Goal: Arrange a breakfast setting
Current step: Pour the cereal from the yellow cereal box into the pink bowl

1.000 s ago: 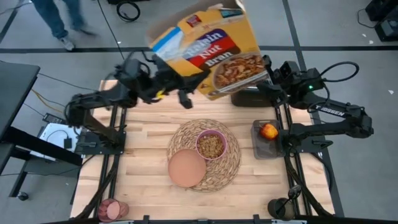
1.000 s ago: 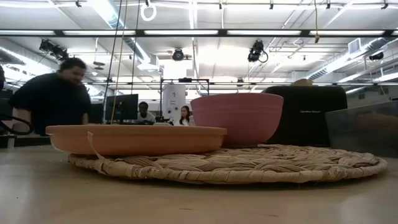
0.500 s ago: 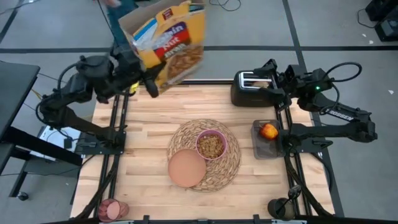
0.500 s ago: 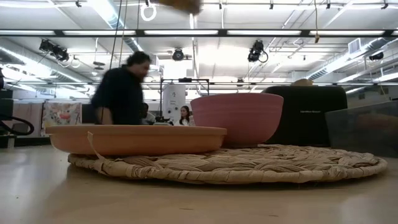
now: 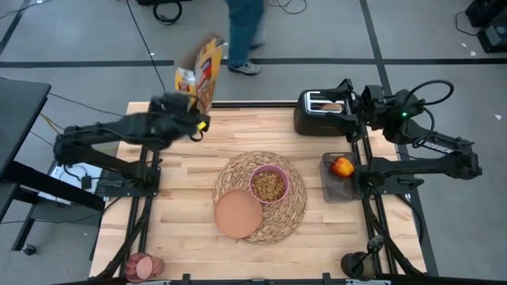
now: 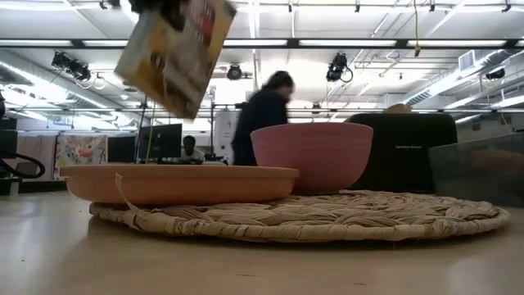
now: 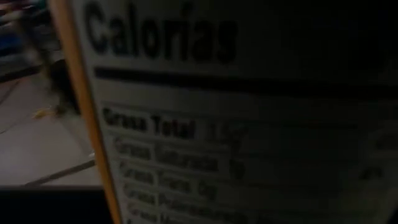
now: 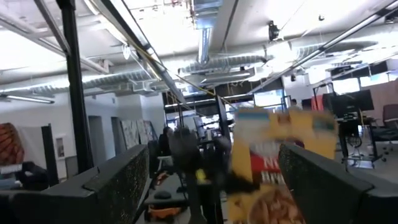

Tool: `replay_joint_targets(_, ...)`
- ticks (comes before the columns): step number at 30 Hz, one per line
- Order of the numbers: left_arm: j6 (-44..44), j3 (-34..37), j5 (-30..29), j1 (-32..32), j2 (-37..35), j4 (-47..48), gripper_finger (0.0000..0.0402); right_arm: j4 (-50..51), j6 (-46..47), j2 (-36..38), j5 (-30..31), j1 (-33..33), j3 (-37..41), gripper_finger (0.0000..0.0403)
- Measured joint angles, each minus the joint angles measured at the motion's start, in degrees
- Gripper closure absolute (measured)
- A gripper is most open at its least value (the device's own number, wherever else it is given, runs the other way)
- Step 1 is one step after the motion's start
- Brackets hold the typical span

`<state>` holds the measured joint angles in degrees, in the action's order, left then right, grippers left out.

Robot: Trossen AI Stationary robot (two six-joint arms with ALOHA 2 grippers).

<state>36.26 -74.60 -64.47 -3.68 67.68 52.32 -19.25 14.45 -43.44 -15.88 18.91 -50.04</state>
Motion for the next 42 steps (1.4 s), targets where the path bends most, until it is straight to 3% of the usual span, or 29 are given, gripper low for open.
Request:
replay_joint_targets(6, 10.1, 15.2, -1.7, -2.8, 0.0, -6.7, 0.0229, 0.1, 0.3, 0.0, 4.7, -1.9, 0.0, 0.0045)
replay_joint_targets(11, 18.4, 23.9, -5.8, -3.0, 0.2, -8.3, 0.0229, 0.2, 1.0, 0.0, 8.7, -3.5, 0.0, 0.0045)
replay_joint_targets(19, 29.4, 29.0, -11.9, -6.1, 0.0, -2.7, 0.0229, 0.2, 0.9, -0.4, 14.4, -6.0, 0.0, 0.0045)
replay_joint_targets(26, 36.7, 33.0, -7.0, -14.0, 0.1, -1.8, 0.0228, 0.3, 1.0, -1.9, 16.6, -8.1, 0.0, 0.0045)
replay_joint_targets(32, 36.3, 33.0, -6.7, -16.6, -1.0, -2.1, 0.0197, 0.2, 1.0, -3.1, 18.0, -10.0, 0.0, 0.0045)
replay_joint_targets(42, 27.3, 33.0, 2.1, -22.2, -11.6, -1.6, 0.0091, 0.3, 0.5, -3.4, 18.4, -11.9, 0.0, 0.0045)
